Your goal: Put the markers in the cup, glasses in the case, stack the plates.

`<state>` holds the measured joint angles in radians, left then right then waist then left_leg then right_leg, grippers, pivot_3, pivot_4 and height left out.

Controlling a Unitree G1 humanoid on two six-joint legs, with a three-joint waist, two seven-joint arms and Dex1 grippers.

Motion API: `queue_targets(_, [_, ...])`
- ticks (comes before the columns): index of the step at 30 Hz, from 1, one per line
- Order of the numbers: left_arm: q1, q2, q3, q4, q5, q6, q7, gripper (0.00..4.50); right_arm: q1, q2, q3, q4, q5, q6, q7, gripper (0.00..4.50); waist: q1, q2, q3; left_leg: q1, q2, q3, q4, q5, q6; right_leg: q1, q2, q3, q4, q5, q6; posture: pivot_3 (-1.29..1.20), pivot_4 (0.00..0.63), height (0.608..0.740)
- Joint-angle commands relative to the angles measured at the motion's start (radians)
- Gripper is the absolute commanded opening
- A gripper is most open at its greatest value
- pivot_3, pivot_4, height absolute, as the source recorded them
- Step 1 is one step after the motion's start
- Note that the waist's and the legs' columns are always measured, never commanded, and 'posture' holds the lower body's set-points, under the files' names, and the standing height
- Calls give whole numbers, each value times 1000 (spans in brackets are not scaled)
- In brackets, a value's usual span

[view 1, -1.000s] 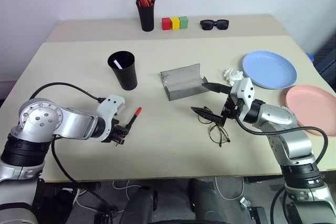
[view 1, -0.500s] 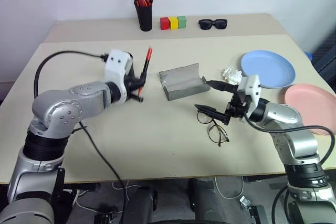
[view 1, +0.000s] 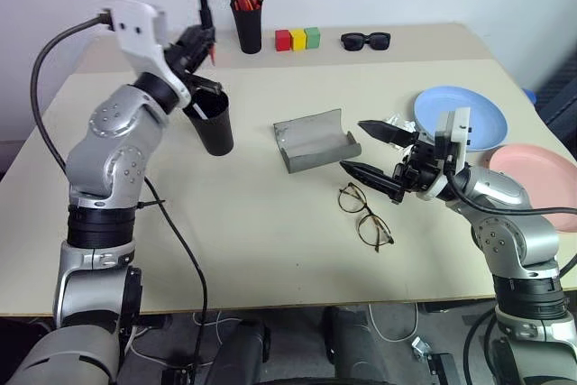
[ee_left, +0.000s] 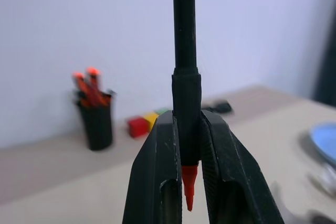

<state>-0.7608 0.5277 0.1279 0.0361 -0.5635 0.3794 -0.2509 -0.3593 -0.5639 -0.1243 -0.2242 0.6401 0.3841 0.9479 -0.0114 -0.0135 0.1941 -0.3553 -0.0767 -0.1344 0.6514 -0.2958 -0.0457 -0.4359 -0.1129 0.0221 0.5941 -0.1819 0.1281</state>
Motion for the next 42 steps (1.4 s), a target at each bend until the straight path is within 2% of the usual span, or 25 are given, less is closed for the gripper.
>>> queue_targets(1, [-13, -22, 66, 68, 39, -133, -56, 23, -8, -2, -4, -31, -6, -25, 1, 4500, 1, 0, 0, 0, 0, 0, 0, 0, 0, 0, 0, 0, 0, 0, 0, 0, 150, 740])
queue_targets(7, [50, -117, 94, 82, 47, -187, -83, 23, -11, -3, 1, -35, -16, -25, -1, 4500, 2, 0, 0, -1, 0, -1, 1, 0, 0, 0, 0, 0, 0, 1, 1, 0, 150, 740])
queue_targets(16, [124, -136, 107, 88, 142, -231, -54, 23, -1, -7, 3, -34, -37, -32, 2, 4500, 1, 0, 0, 0, 0, 0, 1, 0, 0, 0, 0, 0, 0, 1, 1, 0, 150, 740])
queue_targets(26, [158, -196, 116, 168, 163, -285, -53, 23, -8, -7, 12, -34, -47, -37, 0, 4500, 1, 0, 0, 0, 0, -1, 1, 0, 0, 0, 0, 0, 0, 1, 1, 0, 150, 740])
queue_targets(35, [150, -207, 112, 179, 171, -291, -63, 4394, -13, -8, 13, -29, -57, -45, 2, 4500, 1, 0, 0, 0, 0, -1, 1, 0, 0, 0, 0, 0, 0, 1, 1, 0, 150, 740])
queue_targets(42, [165, -194, 104, 114, 160, -263, -96, 4490, -16, -2, 16, -19, -68, -54, 4, 4500, 1, 0, 0, 0, 0, -1, 1, 0, 0, 0, 0, 0, 0, 1, 1, 0, 150, 740])
